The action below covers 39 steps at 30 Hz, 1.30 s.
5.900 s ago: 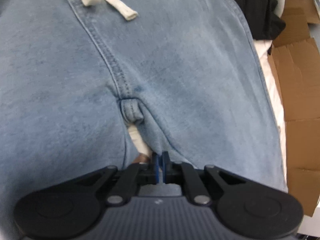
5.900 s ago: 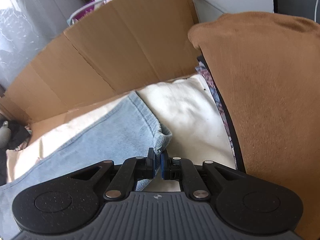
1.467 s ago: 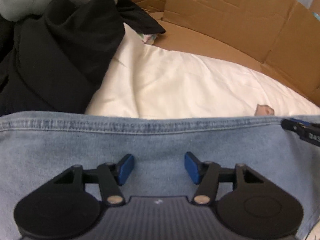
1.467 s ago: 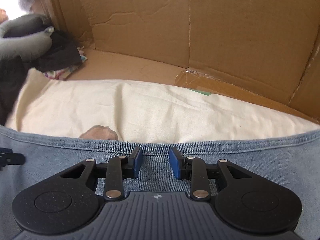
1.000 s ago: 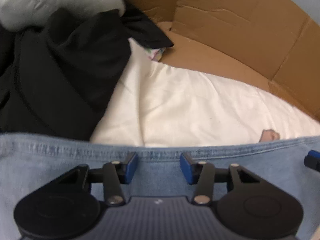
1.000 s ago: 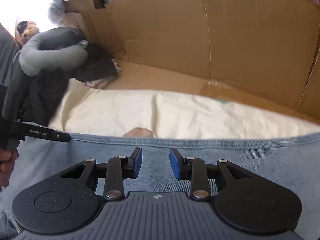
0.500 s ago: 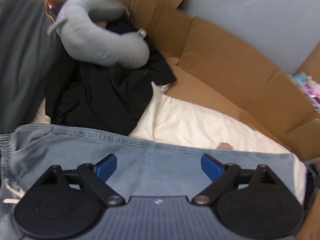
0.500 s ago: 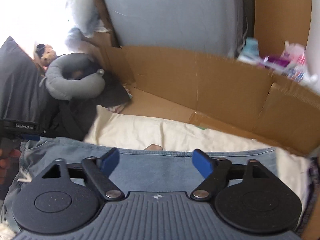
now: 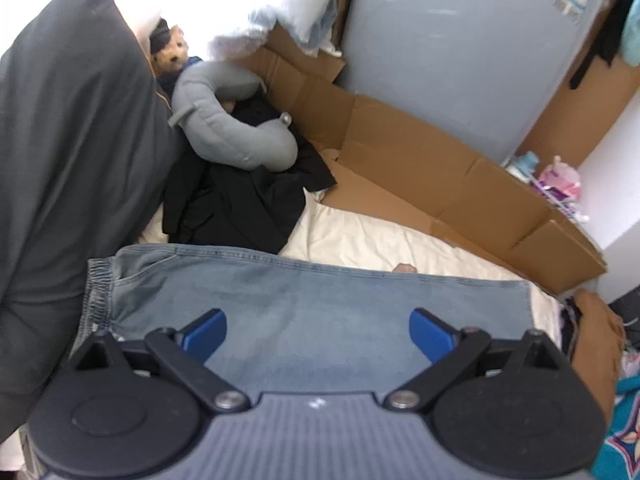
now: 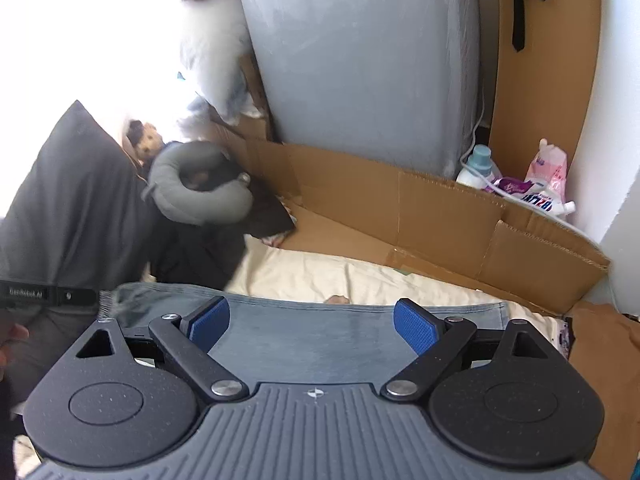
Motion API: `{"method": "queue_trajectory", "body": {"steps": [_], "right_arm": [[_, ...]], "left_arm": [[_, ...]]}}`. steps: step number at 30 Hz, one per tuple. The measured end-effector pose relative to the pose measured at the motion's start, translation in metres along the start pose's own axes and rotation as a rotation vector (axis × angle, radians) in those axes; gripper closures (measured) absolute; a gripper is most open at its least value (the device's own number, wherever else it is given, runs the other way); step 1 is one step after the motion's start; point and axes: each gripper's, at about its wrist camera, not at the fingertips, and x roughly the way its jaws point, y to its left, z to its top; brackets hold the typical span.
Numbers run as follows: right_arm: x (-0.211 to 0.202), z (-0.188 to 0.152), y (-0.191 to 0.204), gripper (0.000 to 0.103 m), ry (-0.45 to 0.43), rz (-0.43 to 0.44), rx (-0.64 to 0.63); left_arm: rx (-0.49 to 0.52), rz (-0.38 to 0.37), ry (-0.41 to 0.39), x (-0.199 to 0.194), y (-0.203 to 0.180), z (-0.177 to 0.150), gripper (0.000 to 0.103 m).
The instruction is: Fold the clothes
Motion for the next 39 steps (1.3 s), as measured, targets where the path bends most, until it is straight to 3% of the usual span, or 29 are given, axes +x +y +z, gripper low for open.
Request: {"method": "queue_trajectory", "body": {"steps": [8,12,16,33,39], "right_arm": [[-0.086,0.002,0.026,0.009,0.013,-0.017,0.037],[-0.131,-0.003,0.04,0.0,-0.017,-0.002,0.019],[-0.154,-0.016,0.046,0.0,-0.083,0.055,-0.013],[-0.169,-0.089,0.049,0.0,-0.187,0.239,0.06],[-0.155,-0.112,0.045,0.0,-0.192,0.237,0.084]], "left_arm": [[-0.008,-0.025,-0.005,-0.072,0.023,-0.009,0.004],[0.011,-0.022,-0.053,-0.1,0.039,-0.017,0.004],[-0.008,-0.023,-0.093,-0.121,0.055,-0.031,0.003],[-0.141,0.159,-0.09,-0.174,0.101,-0.084,0.003],[-0.155,0.171,-0.081,-0.167,0.114,-0.091,0.003]]}}
